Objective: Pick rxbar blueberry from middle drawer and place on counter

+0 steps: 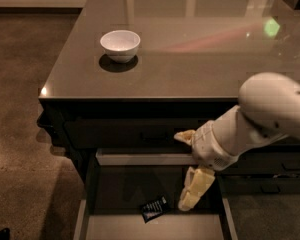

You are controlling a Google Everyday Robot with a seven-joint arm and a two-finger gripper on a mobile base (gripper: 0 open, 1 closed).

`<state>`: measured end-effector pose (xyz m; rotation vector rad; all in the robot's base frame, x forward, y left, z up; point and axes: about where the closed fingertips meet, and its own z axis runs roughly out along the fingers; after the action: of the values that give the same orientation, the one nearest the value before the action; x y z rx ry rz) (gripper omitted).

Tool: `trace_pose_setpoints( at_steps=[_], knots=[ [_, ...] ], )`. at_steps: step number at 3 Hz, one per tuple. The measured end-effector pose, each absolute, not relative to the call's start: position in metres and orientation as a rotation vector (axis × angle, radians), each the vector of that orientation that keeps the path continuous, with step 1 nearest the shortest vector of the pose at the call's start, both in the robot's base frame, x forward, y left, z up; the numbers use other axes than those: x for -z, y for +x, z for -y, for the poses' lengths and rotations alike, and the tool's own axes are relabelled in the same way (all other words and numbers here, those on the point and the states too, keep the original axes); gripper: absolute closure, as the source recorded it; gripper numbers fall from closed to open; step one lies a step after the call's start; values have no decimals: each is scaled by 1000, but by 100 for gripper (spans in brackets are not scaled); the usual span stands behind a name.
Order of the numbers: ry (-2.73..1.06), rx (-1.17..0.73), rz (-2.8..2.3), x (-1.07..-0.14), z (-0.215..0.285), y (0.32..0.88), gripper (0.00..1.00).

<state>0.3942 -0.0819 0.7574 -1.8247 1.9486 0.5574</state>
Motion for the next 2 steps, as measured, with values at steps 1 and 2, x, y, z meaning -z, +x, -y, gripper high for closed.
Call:
trace_pose_setpoints(
  at_steps=[1,2],
  knots=[
    [-1784,-648,-1806,-681,49,415,0],
    [-1784,-648,-1806,-681,49,415,0]
  ],
)
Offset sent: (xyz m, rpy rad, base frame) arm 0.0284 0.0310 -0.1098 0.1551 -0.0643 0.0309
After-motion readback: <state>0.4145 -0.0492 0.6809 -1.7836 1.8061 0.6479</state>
